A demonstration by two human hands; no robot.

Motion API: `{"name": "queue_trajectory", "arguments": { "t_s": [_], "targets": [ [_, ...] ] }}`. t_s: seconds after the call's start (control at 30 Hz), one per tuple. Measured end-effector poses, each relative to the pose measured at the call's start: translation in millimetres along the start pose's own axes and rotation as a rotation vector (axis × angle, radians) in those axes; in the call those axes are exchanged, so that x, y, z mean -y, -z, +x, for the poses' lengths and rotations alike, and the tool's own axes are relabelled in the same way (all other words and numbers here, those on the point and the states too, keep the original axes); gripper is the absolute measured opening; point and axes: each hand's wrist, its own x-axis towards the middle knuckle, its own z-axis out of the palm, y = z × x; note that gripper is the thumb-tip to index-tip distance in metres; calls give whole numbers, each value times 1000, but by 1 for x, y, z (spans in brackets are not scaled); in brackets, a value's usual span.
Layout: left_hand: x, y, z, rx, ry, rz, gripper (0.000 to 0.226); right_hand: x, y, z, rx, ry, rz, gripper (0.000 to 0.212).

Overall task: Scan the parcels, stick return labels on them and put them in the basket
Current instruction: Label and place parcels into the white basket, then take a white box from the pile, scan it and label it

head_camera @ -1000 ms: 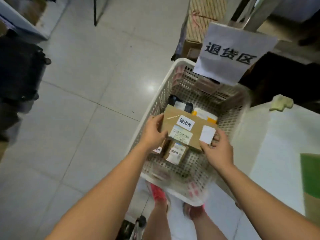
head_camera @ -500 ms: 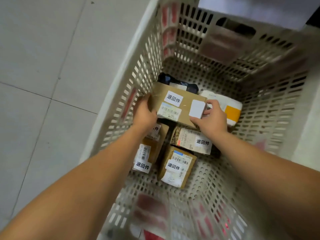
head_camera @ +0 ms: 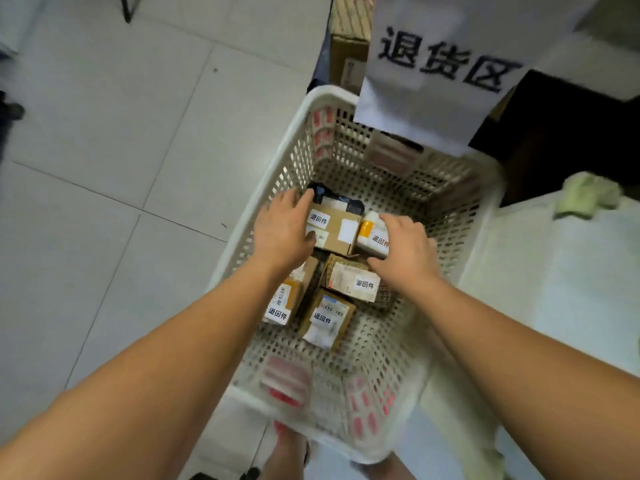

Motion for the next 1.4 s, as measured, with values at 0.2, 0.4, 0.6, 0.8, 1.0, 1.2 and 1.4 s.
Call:
{"name": "queue_trajectory", "arguments": {
  "t_s": [0.2, 0.4, 0.6, 0.8, 1.0, 1.2, 1.4],
  "targets": [
    [-70, 168, -61, -56, -88, 221, 65, 29, 152, -97, -79, 50, -64, 69],
    [-146, 321, -155, -143, -99, 324, 50, 23, 293, -220, -198, 53, -107, 69],
    [-211, 419, -247, -220, -142, 339, 53, -6, 399, -346, -347, -6, -64, 65],
    [-281, 463, -344, -375, -253, 295, 58, -57, 451, -486, -514, -82, -93, 64],
    [-381, 466, -433, -381, -386, 276, 53, -139, 453, -615, -588, -161, -51, 60],
    [-510, 437, -501, -395, -522, 330, 53, -252, 448, -702, -604, -238, -3, 57],
    [-652, 373, -560, -328, -549, 286, 48, -393, 440, -769, -593, -282, -7, 66]
  ]
}}
